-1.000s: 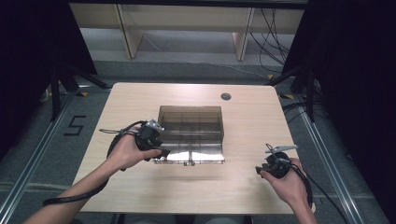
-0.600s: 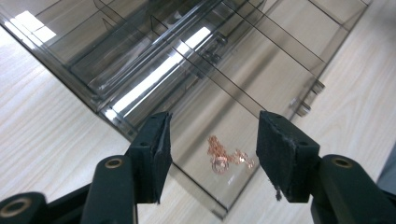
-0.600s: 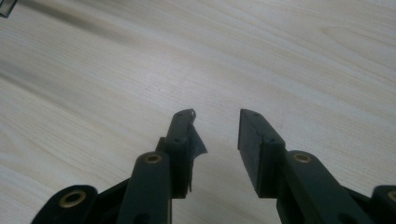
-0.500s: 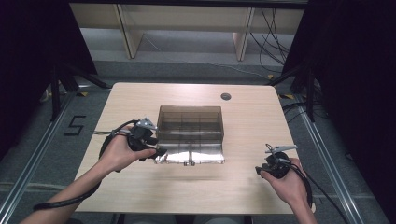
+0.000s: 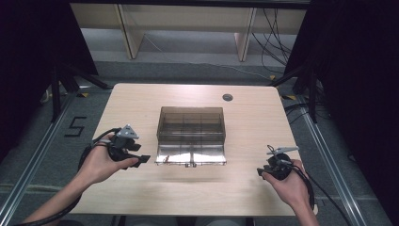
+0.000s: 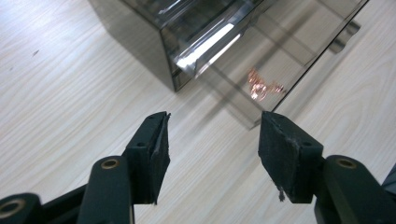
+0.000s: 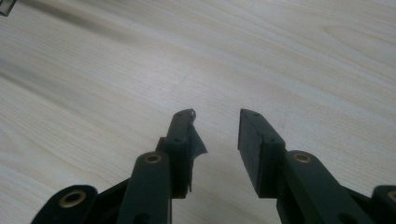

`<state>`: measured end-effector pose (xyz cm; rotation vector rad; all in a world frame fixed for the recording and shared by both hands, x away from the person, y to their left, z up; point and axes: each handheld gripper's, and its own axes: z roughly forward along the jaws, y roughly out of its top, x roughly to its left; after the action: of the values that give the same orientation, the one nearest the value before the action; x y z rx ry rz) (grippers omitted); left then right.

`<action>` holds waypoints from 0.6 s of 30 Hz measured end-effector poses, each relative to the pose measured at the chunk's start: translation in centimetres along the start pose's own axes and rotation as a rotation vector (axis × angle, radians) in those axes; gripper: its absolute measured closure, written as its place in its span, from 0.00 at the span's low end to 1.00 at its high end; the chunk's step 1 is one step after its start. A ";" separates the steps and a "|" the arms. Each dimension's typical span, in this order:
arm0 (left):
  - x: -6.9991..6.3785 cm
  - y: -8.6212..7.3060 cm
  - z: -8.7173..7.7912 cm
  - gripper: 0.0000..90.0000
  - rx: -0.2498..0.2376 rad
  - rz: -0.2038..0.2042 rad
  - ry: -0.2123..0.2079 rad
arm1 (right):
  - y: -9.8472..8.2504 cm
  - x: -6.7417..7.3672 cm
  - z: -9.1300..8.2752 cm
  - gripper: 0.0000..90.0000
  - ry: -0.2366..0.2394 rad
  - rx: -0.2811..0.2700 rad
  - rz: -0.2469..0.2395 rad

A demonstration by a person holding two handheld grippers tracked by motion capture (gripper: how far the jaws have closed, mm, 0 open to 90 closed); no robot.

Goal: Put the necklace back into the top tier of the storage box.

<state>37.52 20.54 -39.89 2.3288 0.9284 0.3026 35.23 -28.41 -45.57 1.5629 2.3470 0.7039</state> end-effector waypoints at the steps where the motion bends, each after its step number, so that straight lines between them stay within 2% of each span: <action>1: 0.1 -0.3 -0.1 0.47 -0.003 -0.001 0.004 | 0.0 0.0 0.0 0.73 0.000 0.000 0.000; 10: 0.7 -2.2 -0.6 0.46 0.004 -0.024 0.024 | 0.0 0.0 0.0 0.73 0.001 0.003 -0.006; 11: 0.7 -2.4 -0.6 0.46 0.010 -0.042 0.017 | 0.0 0.0 0.0 0.73 0.001 0.003 -0.006; 12: 0.8 -2.8 -0.7 0.45 0.006 -0.031 0.035 | 0.0 0.0 0.0 0.73 0.000 0.002 -0.003; 13: 0.8 -2.8 -0.7 0.45 0.006 -0.031 0.035 | 0.0 0.0 0.0 0.73 0.000 0.002 -0.003; 18: 1.1 -4.1 -0.7 0.44 0.016 -0.061 0.040 | 0.0 0.0 0.0 0.73 0.000 0.004 -0.008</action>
<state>35.83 23.96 -41.83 2.3123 1.0223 0.3181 35.22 -28.43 -45.61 1.5548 2.3547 0.6986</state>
